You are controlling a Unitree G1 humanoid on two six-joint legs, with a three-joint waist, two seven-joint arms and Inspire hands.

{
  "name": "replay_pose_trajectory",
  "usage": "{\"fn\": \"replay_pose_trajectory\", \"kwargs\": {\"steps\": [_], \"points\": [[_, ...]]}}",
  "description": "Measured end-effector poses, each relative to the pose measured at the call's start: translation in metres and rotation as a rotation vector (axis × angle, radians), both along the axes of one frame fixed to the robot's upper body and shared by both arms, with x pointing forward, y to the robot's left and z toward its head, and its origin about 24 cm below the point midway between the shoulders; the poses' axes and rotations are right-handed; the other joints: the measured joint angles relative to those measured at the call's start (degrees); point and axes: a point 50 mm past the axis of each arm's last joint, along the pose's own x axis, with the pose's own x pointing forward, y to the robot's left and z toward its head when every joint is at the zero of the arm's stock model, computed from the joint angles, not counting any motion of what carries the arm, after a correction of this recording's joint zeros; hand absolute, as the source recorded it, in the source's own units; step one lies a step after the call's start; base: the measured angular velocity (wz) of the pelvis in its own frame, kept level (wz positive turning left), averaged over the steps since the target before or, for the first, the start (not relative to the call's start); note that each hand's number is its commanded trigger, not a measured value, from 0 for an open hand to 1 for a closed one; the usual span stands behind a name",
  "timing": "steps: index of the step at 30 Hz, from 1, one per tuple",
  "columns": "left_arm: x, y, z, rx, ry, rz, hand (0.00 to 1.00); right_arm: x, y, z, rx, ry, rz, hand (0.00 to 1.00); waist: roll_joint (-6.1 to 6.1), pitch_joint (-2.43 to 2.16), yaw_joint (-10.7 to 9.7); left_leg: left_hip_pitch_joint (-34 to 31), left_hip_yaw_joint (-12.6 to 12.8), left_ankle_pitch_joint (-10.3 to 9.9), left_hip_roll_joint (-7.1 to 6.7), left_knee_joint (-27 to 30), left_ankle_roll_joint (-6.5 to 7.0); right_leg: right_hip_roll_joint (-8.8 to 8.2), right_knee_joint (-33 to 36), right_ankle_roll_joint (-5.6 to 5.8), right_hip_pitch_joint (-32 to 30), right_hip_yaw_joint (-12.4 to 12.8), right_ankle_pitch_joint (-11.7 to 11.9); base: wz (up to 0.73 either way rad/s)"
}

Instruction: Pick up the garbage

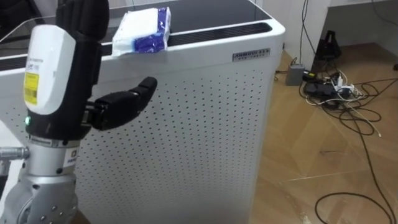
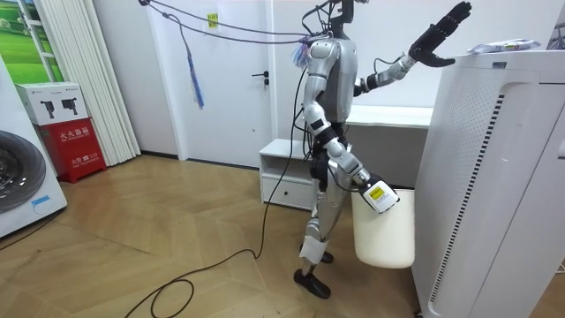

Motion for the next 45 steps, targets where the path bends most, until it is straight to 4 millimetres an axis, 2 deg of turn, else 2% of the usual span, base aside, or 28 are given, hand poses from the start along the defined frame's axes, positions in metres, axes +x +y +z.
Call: {"fn": "replay_pose_trajectory", "kwargs": {"steps": [6,8,10,13,25,30,32,33,34,35,36,39,45], "points": [[0.005,0.004,0.003,0.045,0.043,0.03,0.0,0.0,-0.004,0.0,-0.007,0.01,-0.026,1.0,0.25,0.13,0.1,0.4,0.7,0.0,0.09,0.0,0.0,-0.01,0.1,0.03,0.2,0.8,0.0,-0.05],[0.008,0.007,0.004,0.076,0.071,0.047,0.0,0.0,-0.007,0.001,-0.013,0.006,-0.036,1.0,1.04,0.59,0.0,0.3,1.1,0.0,0.1,0.0,0.0,0.0,0.1,0.1,0.2,1.2,0.2,-0.07],[0.012,0.009,0.003,0.088,0.1,0.06,0.0,-0.001,-0.009,0.001,-0.02,0.013,-0.044,1.0,1.7,0.85,-0.1,0.1,1.4,0.0,0.09,-0.1,0.0,-0.03,0.4,0.12,-0.3,1.3,0.2,-0.07],[0.016,0.014,-0.001,0.125,0.163,0.079,0.0,-0.002,-0.009,-0.001,-0.019,0.034,-0.049,1.0,2.19,0.76,-0.1,-0.1,1.8,0.0,0.18,-0.3,0.01,0.04,0.9,0.09,-1.1,1.4,0.2,-0.08],[0.029,0.023,-0.018,0.17,0.368,0.128,0.0,-0.002,-0.011,0.0,-0.012,0.053,-0.034,1.0,2.46,0.57,-0.6,0.1,2.3,0.0,0.11,-0.3,0.01,-0.02,0.8,0.1,-1.1,2.0,0.2,-0.01],[0.035,0.024,-0.015,0.184,0.408,0.134,0.0,-0.002,-0.014,0.0,-0.011,0.061,-0.031,1.0,2.64,0.44,-0.2,0.1,2.6,0.0,0.13,-0.3,0.01,0.0,0.8,0.1,-1.2,2.3,0.2,-0.02],[0.04,0.026,-0.014,0.187,0.436,0.143,0.0,-0.002,-0.016,0.0,-0.017,0.074,-0.033,1.0,2.84,0.24,-0.2,0.2,2.7,0.0,0.14,-0.2,0.01,0.01,0.9,0.1,-1.2,2.3,0.2,0.0],[0.04,0.027,-0.014,0.184,0.441,0.144,0.06,-0.002,-0.016,0.0,-0.018,0.076,-0.033,1.0,2.92,0.18,-0.1,0.2,2.7,0.0,0.14,-0.2,0.01,0.02,0.9,0.11,-1.2,2.4,0.2,0.0],[0.042,0.029,-0.016,0.182,0.455,0.15,0.53,-0.002,-0.017,0.001,-0.022,0.081,-0.034,1.0,3.16,0.01,-0.1,0.3,2.8,0.0,0.15,-0.2,0.01,0.05,0.9,0.11,-1.2,2.6,0.2,-0.04],[0.042,0.03,-0.016,0.179,0.462,0.15,0.94,-0.002,-0.018,0.001,-0.024,0.084,-0.036,1.0,3.27,-0.07,-0.2,0.3,2.8,0.0,0.15,-0.2,0.01,0.06,0.9,0.11,-1.1,2.6,0.2,-0.04],[0.043,0.031,-0.018,0.181,0.478,0.154,1.0,-0.003,-0.019,0.0,-0.029,0.091,-0.039,1.0,3.47,-0.2,-0.1,0.4,2.9,0.0,0.16,-0.2,0.01,0.05,1.0,0.11,-1.0,2.6,0.2,0.0],[0.047,0.034,-0.02,0.18,0.502,0.163,1.0,-0.004,-0.02,0.0,-0.042,0.1,-0.056,1.0,3.58,-0.18,-0.1,0.7,2.9,0.0,0.23,-0.2,0.01,0.11,1.3,0.1,-1.0,2.7,0.2,0.0],[0.052,0.035,-0.011,0.155,0.489,0.16,1.0,-0.004,-0.022,-0.001,-0.062,0.107,-0.078,1.0,3.34,0.31,0.2,0.9,2.9,0.0,0.17,-0.7,0.06,0.53,2.4,0.08,-1.1,3.2,0.1,-0.02]]}}
